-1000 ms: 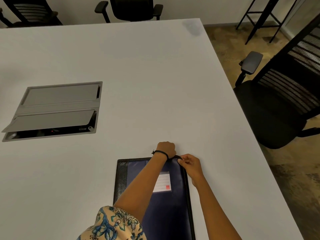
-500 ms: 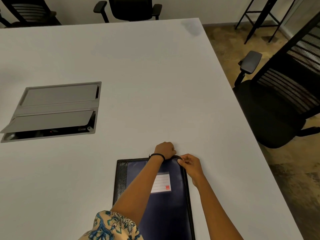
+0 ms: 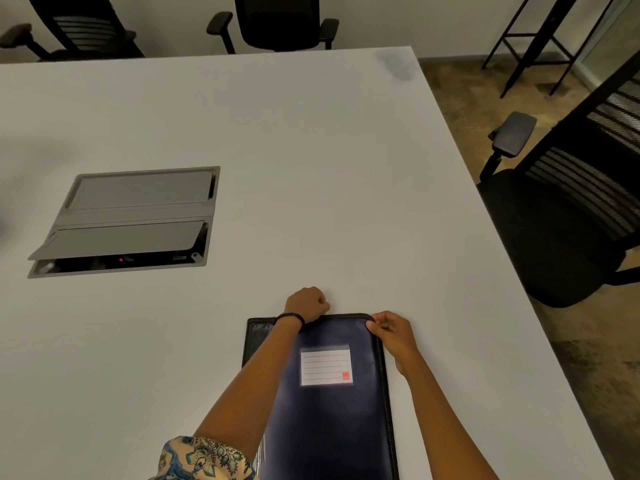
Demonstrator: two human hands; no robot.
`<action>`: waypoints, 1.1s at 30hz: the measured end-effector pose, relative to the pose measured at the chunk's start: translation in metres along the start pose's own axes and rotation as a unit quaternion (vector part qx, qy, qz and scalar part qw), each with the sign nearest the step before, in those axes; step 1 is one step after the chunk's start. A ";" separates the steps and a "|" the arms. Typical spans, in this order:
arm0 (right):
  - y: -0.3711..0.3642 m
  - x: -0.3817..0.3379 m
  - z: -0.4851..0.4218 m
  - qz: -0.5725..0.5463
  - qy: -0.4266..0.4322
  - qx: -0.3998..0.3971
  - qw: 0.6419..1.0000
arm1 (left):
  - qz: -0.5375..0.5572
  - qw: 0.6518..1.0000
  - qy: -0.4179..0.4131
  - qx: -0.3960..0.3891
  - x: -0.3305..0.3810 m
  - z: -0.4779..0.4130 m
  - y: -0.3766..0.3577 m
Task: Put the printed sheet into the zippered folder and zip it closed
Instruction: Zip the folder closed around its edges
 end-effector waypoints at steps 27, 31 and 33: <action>-0.002 -0.001 0.001 0.023 -0.007 0.012 1.000 | 0.090 0.989 0.090 0.081 -0.119 0.026 0.038; -0.002 -0.001 0.003 0.028 -0.005 0.017 0.999 | 0.128 0.975 0.130 0.126 -0.123 0.032 0.034; -0.002 -0.002 0.003 0.027 -0.004 0.017 0.999 | 0.146 0.968 0.148 0.139 -0.129 0.036 0.032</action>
Point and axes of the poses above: each hand's wrist, its own z-axis away from the middle knuckle, its own y-axis out of the back of the hand, x = y × z, the point moved 5 cm from there along -z, towards the middle knuckle, and after that the axes turned 3 degrees about y, right-handed, at the moved point
